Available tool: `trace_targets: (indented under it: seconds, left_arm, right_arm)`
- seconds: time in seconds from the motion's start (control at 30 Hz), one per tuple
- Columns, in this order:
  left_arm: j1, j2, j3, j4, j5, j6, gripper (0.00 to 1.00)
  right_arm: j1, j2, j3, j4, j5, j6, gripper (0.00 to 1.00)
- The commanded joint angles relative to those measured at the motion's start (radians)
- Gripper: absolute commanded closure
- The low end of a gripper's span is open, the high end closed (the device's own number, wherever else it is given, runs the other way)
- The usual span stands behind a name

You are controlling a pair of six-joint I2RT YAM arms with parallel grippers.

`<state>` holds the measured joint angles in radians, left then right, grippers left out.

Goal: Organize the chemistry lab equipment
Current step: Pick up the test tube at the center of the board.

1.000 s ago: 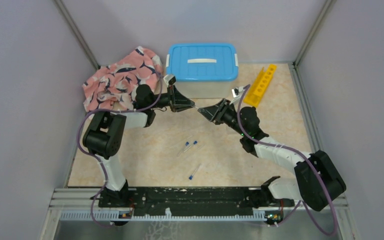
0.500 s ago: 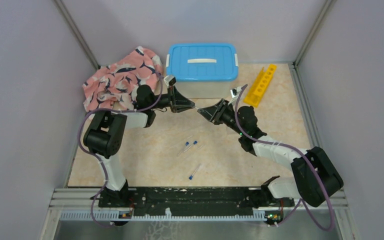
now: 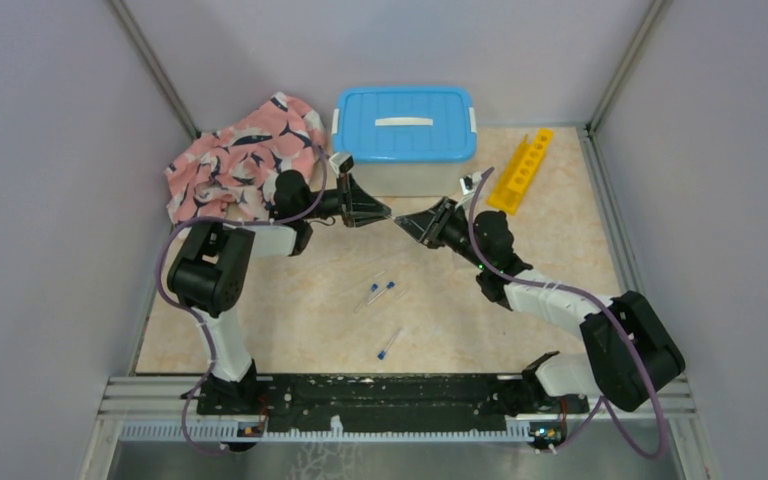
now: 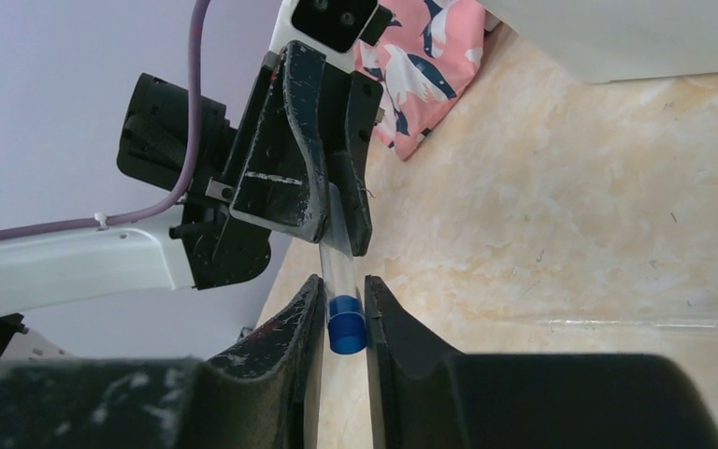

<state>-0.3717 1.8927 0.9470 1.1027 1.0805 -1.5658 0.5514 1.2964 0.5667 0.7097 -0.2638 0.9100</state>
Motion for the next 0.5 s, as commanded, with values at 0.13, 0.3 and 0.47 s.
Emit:
trace_targets:
  seconds: [0.13,0.3,0.47]
  left_arm:
    - [-0.009,0.018,-0.01,0.014,-0.012,0.027,0.96]
    - [-0.008,0.01,-0.016,-0.003,-0.026,0.046,0.69]
    - [0.01,-0.018,-0.002,-0.149,-0.047,0.16,0.49]
  right_arm:
    - [-0.008,-0.004,0.061,0.015,-0.005,-0.017,0.91]
    - [-0.007,-0.026,0.075,-0.033,0.004,-0.035,0.94]
    - [-0.008,-0.078,0.13,-0.189,0.04,-0.107,0.95]
